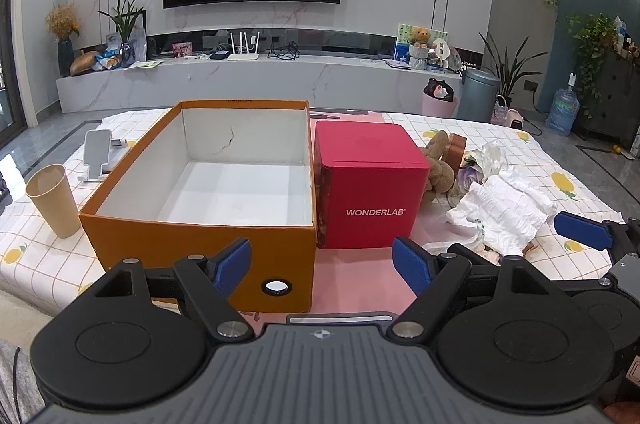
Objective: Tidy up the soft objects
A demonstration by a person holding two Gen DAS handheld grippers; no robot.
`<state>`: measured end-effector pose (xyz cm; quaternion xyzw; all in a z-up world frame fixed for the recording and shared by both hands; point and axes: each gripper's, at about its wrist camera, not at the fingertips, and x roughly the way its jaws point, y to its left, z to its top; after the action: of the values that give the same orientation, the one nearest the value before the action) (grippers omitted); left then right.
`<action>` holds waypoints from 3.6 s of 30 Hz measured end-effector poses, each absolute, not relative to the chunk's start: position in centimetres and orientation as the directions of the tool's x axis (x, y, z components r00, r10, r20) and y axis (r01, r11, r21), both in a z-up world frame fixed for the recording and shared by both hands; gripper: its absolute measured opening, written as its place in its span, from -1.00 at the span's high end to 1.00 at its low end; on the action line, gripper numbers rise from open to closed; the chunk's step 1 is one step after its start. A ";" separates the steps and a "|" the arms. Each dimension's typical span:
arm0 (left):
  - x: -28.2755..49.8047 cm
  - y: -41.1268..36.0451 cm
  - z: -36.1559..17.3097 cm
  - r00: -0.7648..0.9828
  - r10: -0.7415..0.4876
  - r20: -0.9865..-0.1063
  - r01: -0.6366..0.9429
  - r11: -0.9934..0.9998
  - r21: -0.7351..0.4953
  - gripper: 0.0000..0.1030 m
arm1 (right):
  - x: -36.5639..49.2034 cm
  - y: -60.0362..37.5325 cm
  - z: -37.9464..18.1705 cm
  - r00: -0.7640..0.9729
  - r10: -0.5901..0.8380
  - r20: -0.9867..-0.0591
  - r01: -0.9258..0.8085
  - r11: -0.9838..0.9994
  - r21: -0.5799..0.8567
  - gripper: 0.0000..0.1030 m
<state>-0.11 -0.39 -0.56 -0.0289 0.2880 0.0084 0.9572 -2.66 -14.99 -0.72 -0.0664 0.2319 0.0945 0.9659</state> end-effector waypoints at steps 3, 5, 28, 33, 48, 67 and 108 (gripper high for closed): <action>-0.1 -0.4 -0.6 0.835 0.002 -0.551 -0.036 0.998 -0.050 -0.83 | -2.7 -15.1 -0.7 0.874 0.154 -0.460 -0.214 0.974 -0.081 -0.95; -0.1 -0.4 -0.6 0.835 0.002 -0.550 -0.035 0.998 -0.050 -0.83 | -2.6 -15.1 -0.7 0.874 0.154 -0.460 -0.213 0.974 -0.080 -0.95; -0.1 -0.4 -0.7 0.828 0.005 -0.561 -0.040 0.998 -0.051 -0.83 | -2.7 -15.0 -0.7 0.868 0.153 -0.472 -0.215 0.973 -0.080 -0.95; -0.1 -0.4 -0.6 0.827 0.003 -0.562 -0.040 0.998 -0.054 -0.83 | -2.7 -15.0 -0.7 0.868 0.152 -0.473 -0.214 0.974 -0.080 -0.95; 0.0 -0.3 -0.7 0.824 0.007 -0.567 -0.044 0.998 -0.052 -0.83 | -2.6 -14.9 -0.7 0.867 0.148 -0.475 -0.212 0.974 -0.084 -0.95; -0.9 -1.0 -0.2 0.870 0.022 -0.493 -0.045 0.998 -0.036 -0.83 | -2.7 -15.4 -0.4 0.874 0.150 -0.463 -0.199 0.978 -0.058 -0.95; 5.9 -5.3 -7.3 0.741 -0.219 -0.634 0.151 0.975 -0.161 -0.83 | 16.5 -25.6 -6.9 0.675 0.047 -0.736 -0.312 0.922 -0.228 0.04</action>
<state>5.86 -5.32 -7.26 -0.0495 0.3457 -0.0994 0.9318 16.55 -25.57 -6.91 -0.1698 0.3903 0.0997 0.8994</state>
